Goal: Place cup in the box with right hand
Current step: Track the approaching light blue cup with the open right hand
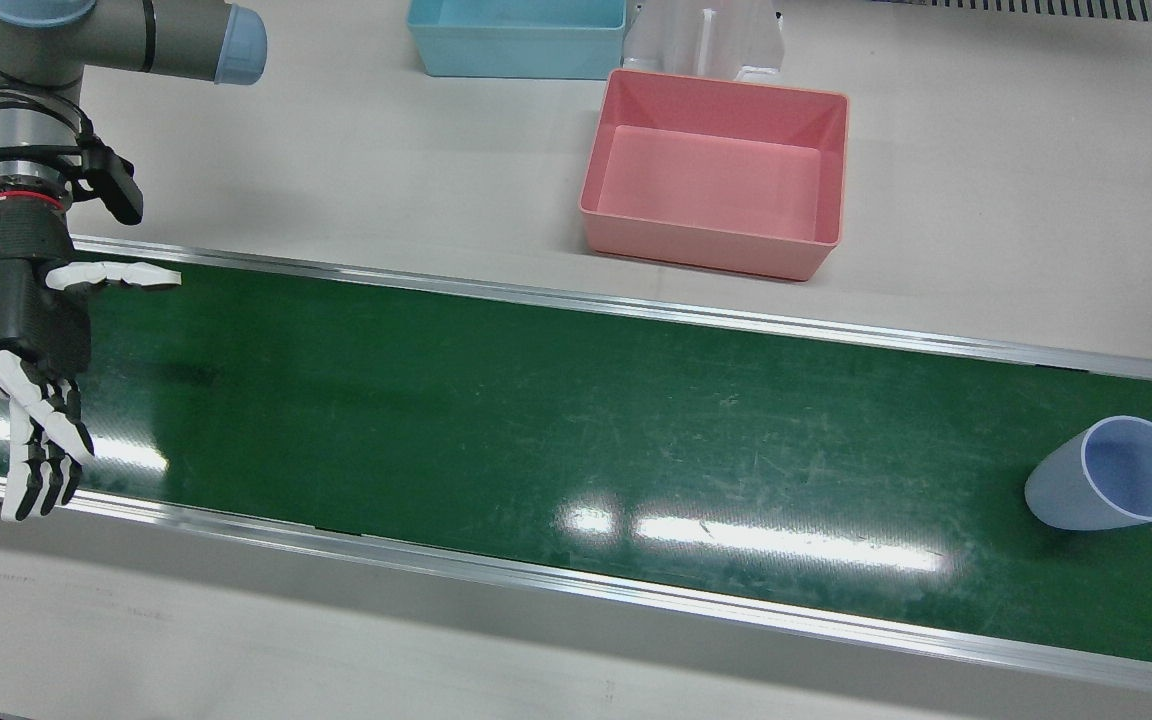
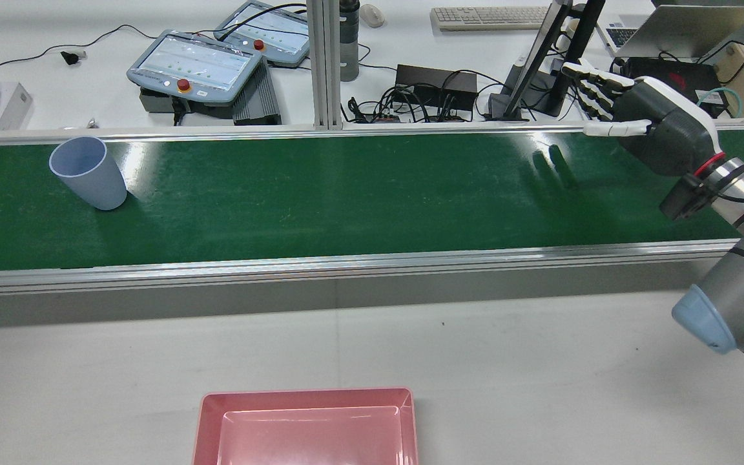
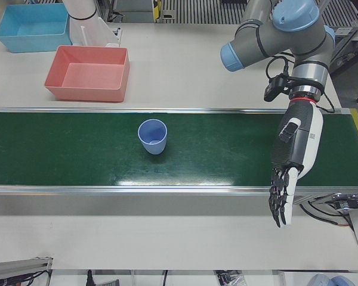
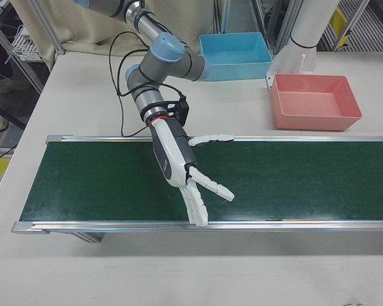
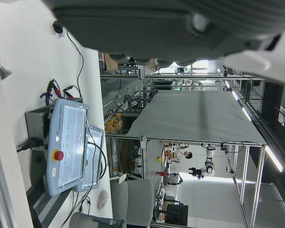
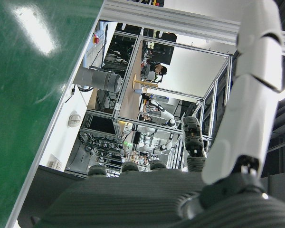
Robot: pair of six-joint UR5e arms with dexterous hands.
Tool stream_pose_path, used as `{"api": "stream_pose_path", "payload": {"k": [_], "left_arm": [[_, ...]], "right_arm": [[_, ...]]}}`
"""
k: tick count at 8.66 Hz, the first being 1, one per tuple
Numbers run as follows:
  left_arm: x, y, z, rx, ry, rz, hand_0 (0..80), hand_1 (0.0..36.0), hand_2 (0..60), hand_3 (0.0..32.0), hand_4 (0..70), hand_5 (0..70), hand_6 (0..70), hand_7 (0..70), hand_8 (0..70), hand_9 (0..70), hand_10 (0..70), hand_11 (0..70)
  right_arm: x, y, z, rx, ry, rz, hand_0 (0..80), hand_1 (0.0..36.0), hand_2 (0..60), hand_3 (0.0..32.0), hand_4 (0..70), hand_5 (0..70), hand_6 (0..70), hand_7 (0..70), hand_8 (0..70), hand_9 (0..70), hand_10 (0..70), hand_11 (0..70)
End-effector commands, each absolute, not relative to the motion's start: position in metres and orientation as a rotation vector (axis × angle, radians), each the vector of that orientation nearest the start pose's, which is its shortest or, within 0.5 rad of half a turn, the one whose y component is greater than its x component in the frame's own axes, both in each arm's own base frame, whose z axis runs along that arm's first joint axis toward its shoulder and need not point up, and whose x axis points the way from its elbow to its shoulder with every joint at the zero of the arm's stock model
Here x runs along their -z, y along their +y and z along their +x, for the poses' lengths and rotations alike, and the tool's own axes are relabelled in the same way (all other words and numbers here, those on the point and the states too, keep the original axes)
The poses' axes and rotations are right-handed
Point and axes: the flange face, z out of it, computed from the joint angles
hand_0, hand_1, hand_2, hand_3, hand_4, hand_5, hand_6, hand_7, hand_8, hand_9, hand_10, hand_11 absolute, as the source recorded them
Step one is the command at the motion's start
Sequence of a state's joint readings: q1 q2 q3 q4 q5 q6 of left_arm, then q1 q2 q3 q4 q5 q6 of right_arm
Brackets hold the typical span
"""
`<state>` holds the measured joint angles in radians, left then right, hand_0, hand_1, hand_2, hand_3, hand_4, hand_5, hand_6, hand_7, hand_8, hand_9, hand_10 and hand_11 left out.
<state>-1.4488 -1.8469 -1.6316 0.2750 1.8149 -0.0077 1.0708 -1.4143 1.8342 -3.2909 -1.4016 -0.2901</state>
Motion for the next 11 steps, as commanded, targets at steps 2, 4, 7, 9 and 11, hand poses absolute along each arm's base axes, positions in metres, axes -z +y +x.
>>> {"api": "stream_pose_path", "payload": {"k": [2,4,7,9,11], "left_arm": [[-0.5357,-0.5977,-0.0364,1.96,2.083,-0.379,0.0,0.0,0.0,0.0,0.0,0.0,0.0,0.0,0.0,0.0,0.0,0.0],[-0.5357,-0.5976,-0.0373,1.961,2.084,-0.378,0.0,0.0,0.0,0.0,0.0,0.0,0.0,0.0,0.0,0.0,0.0,0.0],[-0.535,-0.5976,-0.0364,1.959,2.085,-0.379,0.0,0.0,0.0,0.0,0.0,0.0,0.0,0.0,0.0,0.0,0.0,0.0],[-0.5351,-0.5974,-0.0373,1.961,2.084,-0.378,0.0,0.0,0.0,0.0,0.0,0.0,0.0,0.0,0.0,0.0,0.0,0.0],[-0.535,-0.5976,-0.0364,1.959,2.085,-0.379,0.0,0.0,0.0,0.0,0.0,0.0,0.0,0.0,0.0,0.0,0.0,0.0]], "right_arm": [[-0.486,-0.5492,-0.1295,2.044,2.818,0.118,55.1,19.4,6.6,0.0,1.0,6.4,1.1,0.0,0.0,0.0,0.0,0.0],[-0.4827,-0.5492,-0.1257,2.037,2.818,0.108,61.5,18.5,1.1,0.0,0.7,7.2,0.8,0.0,0.0,0.0,0.0,0.0],[-0.4842,-0.5483,-0.128,2.042,2.821,0.11,65.0,21.5,0.0,0.0,1.5,7.9,0.6,0.0,0.0,0.0,0.0,0.0],[-0.4857,-0.5481,-0.1298,2.048,2.822,0.112,75.2,28.2,4.4,0.0,2.1,9.3,0.9,0.0,0.0,0.0,0.0,0.0],[-0.49,-0.5482,-0.1334,2.062,2.816,0.121,74.5,29.6,6.8,0.0,2.1,9.5,1.1,0.0,0.0,0.0,0.0,0.0]]}}
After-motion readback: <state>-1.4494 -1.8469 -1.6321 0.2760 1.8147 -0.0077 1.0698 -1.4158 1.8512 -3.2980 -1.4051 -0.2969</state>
